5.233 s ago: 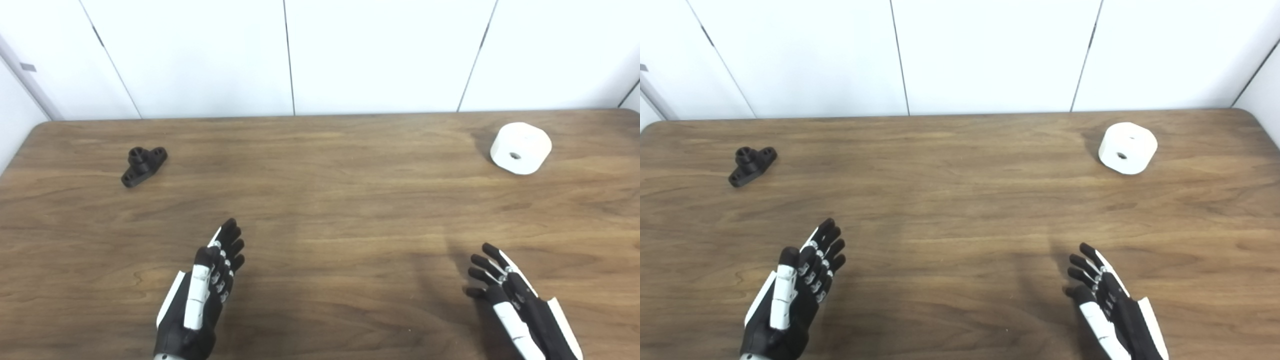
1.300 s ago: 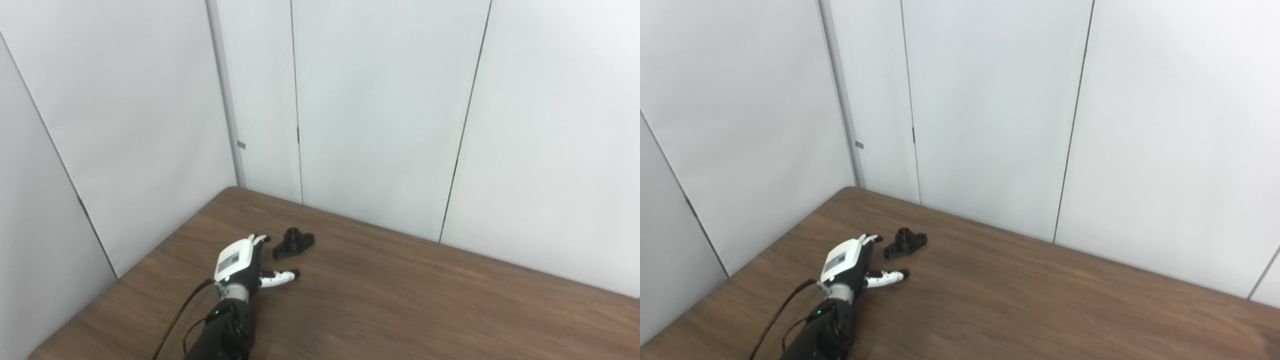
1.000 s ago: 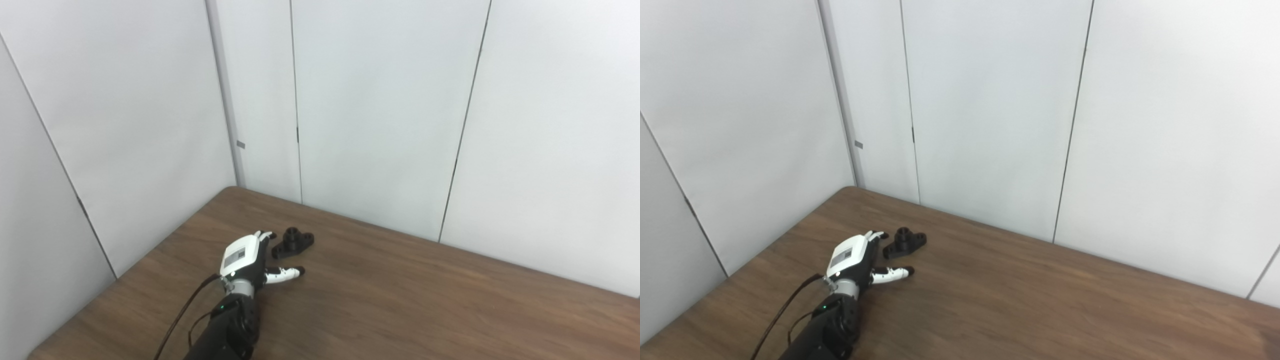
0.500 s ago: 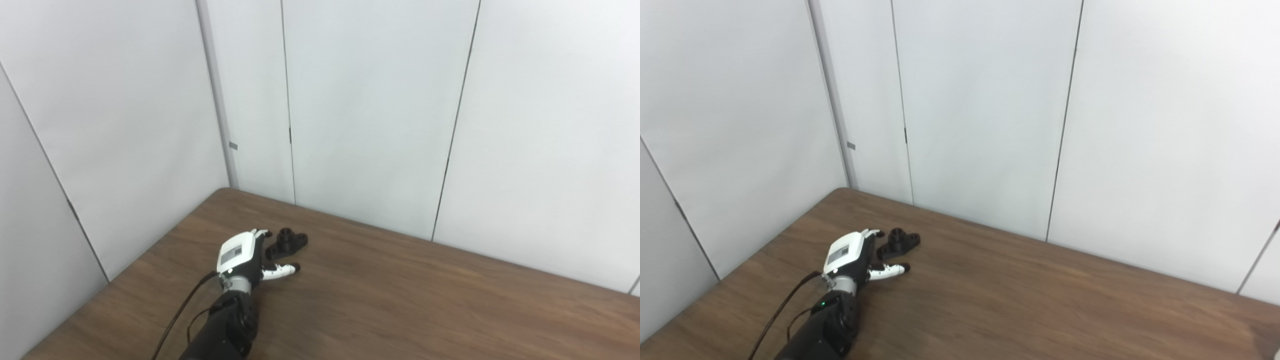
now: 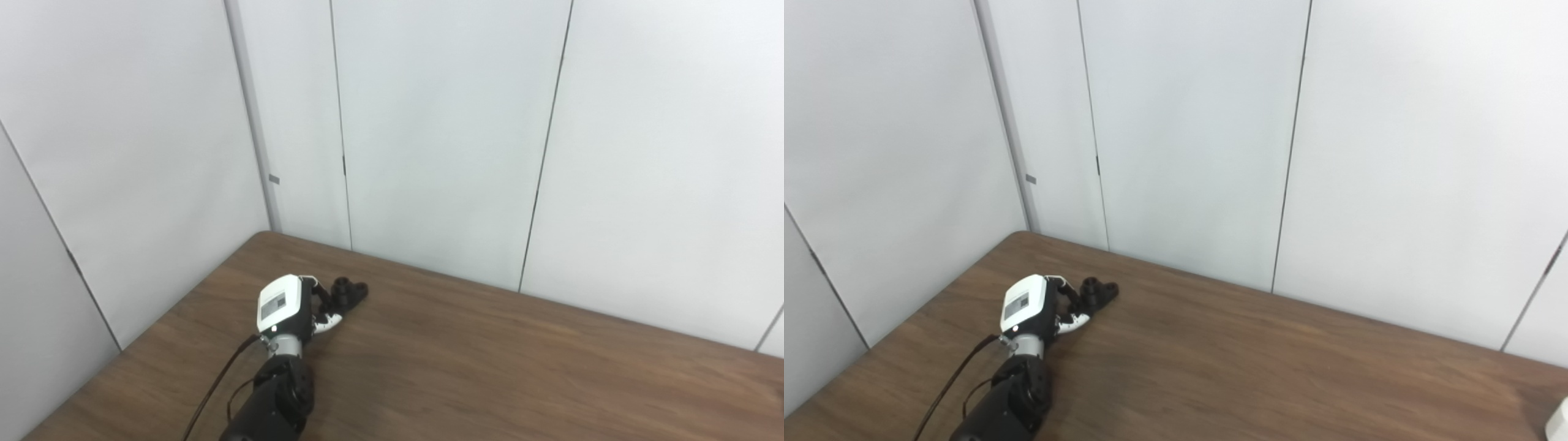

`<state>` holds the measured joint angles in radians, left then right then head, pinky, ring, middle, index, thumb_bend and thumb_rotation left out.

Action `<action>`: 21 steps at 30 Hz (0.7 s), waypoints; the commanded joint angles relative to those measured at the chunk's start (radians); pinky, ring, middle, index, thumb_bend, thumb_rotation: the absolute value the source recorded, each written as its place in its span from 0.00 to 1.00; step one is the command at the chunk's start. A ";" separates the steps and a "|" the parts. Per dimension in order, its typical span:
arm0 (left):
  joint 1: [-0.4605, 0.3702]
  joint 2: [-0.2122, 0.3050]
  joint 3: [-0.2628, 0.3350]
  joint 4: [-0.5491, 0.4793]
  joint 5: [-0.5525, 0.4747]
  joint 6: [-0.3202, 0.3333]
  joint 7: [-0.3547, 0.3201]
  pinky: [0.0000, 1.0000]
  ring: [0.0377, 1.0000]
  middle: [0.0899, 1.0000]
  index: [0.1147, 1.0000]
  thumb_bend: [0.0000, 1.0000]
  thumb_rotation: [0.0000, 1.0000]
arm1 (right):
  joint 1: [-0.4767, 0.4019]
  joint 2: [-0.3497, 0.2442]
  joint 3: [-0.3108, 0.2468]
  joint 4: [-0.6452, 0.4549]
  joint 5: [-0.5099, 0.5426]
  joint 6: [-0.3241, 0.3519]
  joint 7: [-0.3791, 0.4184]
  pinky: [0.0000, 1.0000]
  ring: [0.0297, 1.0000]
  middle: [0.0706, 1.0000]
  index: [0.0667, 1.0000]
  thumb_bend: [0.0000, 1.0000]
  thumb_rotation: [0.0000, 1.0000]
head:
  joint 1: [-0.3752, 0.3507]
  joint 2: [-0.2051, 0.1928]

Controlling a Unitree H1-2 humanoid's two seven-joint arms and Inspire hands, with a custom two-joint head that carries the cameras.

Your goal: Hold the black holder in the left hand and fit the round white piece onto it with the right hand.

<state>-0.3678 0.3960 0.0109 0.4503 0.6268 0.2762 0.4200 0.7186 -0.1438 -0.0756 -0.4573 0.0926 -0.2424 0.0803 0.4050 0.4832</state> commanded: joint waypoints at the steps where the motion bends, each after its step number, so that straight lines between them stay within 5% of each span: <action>1: -0.035 0.017 -0.006 0.002 -0.006 -0.018 0.005 0.71 0.75 0.66 0.41 0.52 0.04 | 0.019 0.004 -0.012 -0.018 0.006 -0.030 -0.004 0.73 0.87 0.89 0.88 0.37 0.81 | -0.004 0.000; 21: -0.032 0.030 -0.072 -0.096 0.008 -0.010 -0.076 0.80 0.76 0.70 0.41 0.52 0.04 | 0.005 0.014 -0.011 -0.028 0.005 -0.023 -0.008 0.73 0.86 0.87 0.86 0.35 0.79 | -0.017 0.003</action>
<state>-0.3694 0.4019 -0.0590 0.3923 0.6220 0.2709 0.3421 0.7175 -0.1341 -0.0782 -0.4573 0.0894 -0.2426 0.0769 0.3881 0.4863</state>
